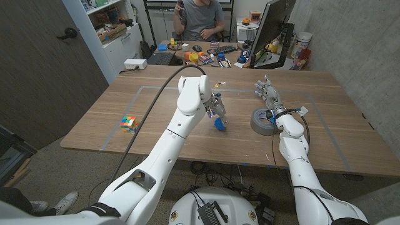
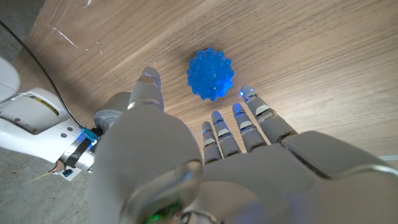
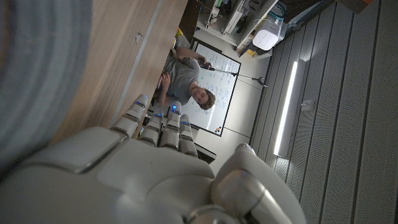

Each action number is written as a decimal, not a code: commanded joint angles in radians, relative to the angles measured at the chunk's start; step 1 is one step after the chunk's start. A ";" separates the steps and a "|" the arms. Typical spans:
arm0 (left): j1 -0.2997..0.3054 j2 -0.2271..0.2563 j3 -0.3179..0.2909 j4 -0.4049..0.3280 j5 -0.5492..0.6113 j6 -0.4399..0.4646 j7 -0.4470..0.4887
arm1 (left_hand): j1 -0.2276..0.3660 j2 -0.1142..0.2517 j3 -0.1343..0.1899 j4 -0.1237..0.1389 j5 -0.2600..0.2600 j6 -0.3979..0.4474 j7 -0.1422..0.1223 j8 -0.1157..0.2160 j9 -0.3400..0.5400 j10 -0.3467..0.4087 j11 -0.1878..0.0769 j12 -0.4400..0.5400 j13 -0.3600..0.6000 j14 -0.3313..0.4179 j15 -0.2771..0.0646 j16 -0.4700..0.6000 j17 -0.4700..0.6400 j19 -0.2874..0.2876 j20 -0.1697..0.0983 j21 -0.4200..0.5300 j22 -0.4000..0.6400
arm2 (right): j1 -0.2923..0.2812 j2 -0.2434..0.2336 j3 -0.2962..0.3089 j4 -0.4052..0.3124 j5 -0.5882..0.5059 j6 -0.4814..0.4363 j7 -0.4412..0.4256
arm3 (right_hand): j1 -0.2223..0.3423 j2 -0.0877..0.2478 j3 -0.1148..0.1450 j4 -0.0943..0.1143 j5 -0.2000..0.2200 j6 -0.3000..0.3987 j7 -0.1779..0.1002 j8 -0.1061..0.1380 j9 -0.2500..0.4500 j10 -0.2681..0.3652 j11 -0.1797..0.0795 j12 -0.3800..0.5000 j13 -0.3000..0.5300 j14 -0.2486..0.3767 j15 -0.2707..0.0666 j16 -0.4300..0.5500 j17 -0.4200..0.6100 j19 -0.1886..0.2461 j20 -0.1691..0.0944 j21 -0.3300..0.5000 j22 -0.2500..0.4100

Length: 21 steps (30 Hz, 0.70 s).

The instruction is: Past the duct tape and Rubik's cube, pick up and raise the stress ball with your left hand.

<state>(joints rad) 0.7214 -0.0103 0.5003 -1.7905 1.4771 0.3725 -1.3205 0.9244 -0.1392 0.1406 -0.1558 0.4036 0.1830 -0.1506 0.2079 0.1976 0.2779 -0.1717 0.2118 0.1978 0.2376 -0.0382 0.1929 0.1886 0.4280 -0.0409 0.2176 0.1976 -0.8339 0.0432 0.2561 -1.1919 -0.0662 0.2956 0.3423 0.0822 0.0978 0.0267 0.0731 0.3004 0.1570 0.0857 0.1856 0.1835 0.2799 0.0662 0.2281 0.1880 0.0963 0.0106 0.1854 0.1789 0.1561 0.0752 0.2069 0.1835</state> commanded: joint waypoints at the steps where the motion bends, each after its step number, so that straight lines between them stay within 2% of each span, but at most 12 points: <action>1: 0.012 -0.008 0.023 0.028 0.111 -0.050 0.020 | 0.012 0.005 -0.001 0.007 0.005 0.020 -0.006 0.012 0.002 0.008 -0.008 0.007 0.004 0.002 -0.127 0.002 0.002 -0.004 -0.067 0.003 0.006 | 0.006 0.004 0.011 0.003 0.001 -0.014 -0.002 | 0.007 0.011 0.001 -0.006 0.006 -0.004 0.002 0.003 0.003 -0.003 -0.001 0.001 0.004 -0.003 -0.002 -0.002 0.004 -0.001 0.007 -0.002 0.002; 10: 0.020 -0.002 0.039 0.036 0.133 -0.115 0.070 | 0.005 0.010 -0.006 0.015 0.008 0.048 -0.008 0.020 0.002 0.037 -0.019 0.016 0.004 0.023 -0.141 0.010 0.002 0.006 -0.072 0.009 0.007 | 0.010 0.010 0.019 0.000 0.004 -0.028 -0.004 | 0.008 0.011 0.001 -0.007 0.006 -0.004 0.001 0.004 0.003 -0.005 0.001 0.000 0.004 -0.004 -0.002 -0.002 0.004 -0.002 0.008 -0.002 0.002; 21: 0.024 -0.014 0.031 0.042 0.121 -0.148 0.098 | 0.010 0.020 -0.008 0.018 0.012 0.108 -0.014 0.035 0.002 0.089 -0.033 0.030 0.004 0.071 -0.164 0.021 0.002 0.036 -0.079 0.025 0.009 | 0.016 0.014 0.030 0.002 0.004 -0.042 -0.004 | 0.008 0.010 0.001 -0.008 0.006 -0.005 0.002 0.004 0.003 -0.008 -0.005 -0.001 0.004 -0.009 -0.001 -0.003 0.005 -0.004 0.007 -0.003 0.002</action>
<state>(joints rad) 0.7389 -0.0163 0.5318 -1.7574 1.5961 0.2673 -1.2576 0.9301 -0.1334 0.1309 -0.1378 0.4114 0.2739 -0.1664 0.2370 0.1975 0.3491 -0.2026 0.2336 0.1976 0.2903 -0.0420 0.2073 0.1885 0.4516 -0.0464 0.2326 0.2025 -0.8253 0.0534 0.2750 -1.1959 -0.0643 0.2604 0.3378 0.0822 0.0978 0.0271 0.0670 0.3004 0.1571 0.0857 0.1856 0.1835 0.2746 0.0608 0.2282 0.1887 0.0963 0.0106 0.1854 0.1789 0.1508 0.0805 0.2069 0.1835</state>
